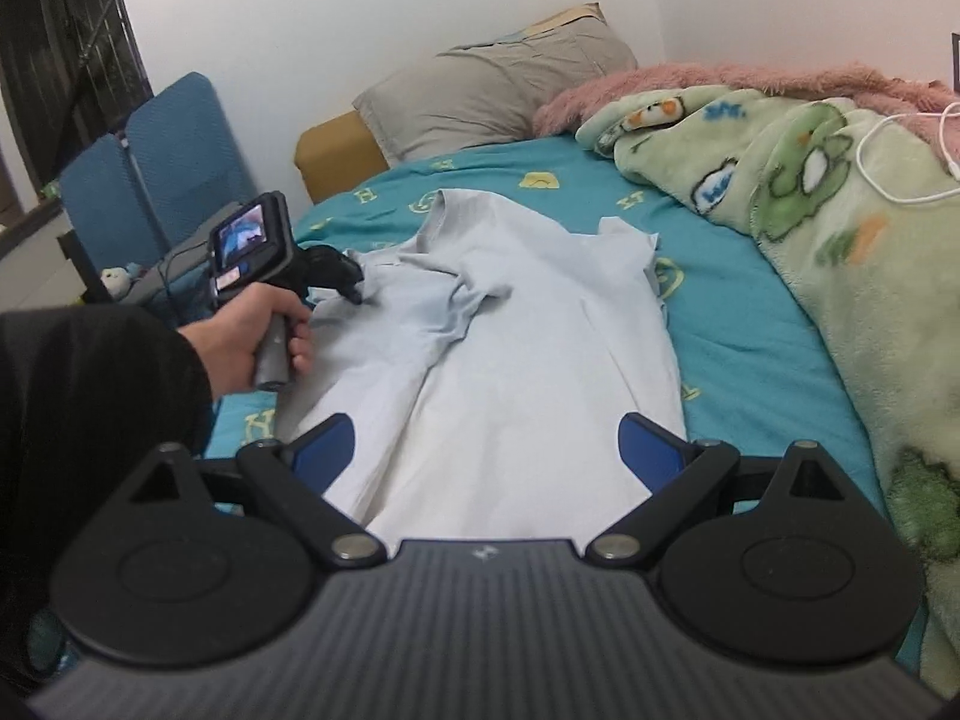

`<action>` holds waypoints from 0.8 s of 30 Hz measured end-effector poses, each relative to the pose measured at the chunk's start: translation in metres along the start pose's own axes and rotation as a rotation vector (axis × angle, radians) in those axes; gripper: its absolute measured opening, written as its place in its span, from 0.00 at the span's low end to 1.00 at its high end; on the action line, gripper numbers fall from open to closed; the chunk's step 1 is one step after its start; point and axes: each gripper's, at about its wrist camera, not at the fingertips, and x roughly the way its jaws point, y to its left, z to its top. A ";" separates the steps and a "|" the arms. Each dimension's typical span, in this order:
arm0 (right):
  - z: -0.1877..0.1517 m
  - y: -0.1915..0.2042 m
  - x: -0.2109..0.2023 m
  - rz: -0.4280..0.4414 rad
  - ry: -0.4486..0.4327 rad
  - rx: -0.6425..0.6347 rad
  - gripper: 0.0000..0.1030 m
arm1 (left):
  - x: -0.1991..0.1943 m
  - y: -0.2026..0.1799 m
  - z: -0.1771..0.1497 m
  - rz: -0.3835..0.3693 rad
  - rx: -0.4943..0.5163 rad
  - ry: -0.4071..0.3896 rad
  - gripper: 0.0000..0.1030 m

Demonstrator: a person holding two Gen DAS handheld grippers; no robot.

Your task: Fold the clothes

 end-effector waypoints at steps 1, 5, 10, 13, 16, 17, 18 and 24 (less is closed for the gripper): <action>0.000 0.000 0.000 0.003 0.004 0.003 0.93 | 0.001 -0.001 0.003 0.017 0.031 0.011 0.12; -0.002 -0.001 0.003 0.000 0.019 0.006 0.93 | -0.001 -0.007 0.018 0.131 0.182 0.010 0.07; -0.008 -0.001 0.017 -0.019 0.064 0.006 0.93 | 0.007 -0.011 0.021 0.241 0.275 -0.033 0.07; -0.008 0.001 0.022 -0.042 0.061 -0.019 0.93 | 0.010 -0.008 0.007 0.225 0.266 -0.028 0.25; -0.006 0.003 0.025 -0.061 0.041 -0.054 0.93 | -0.012 -0.003 -0.008 0.168 0.242 -0.072 0.54; -0.005 0.004 0.025 -0.068 0.032 -0.066 0.93 | -0.025 -0.001 -0.013 0.142 0.229 -0.083 0.57; -0.003 0.005 0.025 -0.077 0.020 -0.077 0.93 | -0.037 0.001 -0.018 0.116 0.217 -0.093 0.62; 0.005 0.005 0.013 -0.086 -0.053 -0.111 0.93 | -0.157 0.004 -0.069 -0.003 0.220 -0.190 0.75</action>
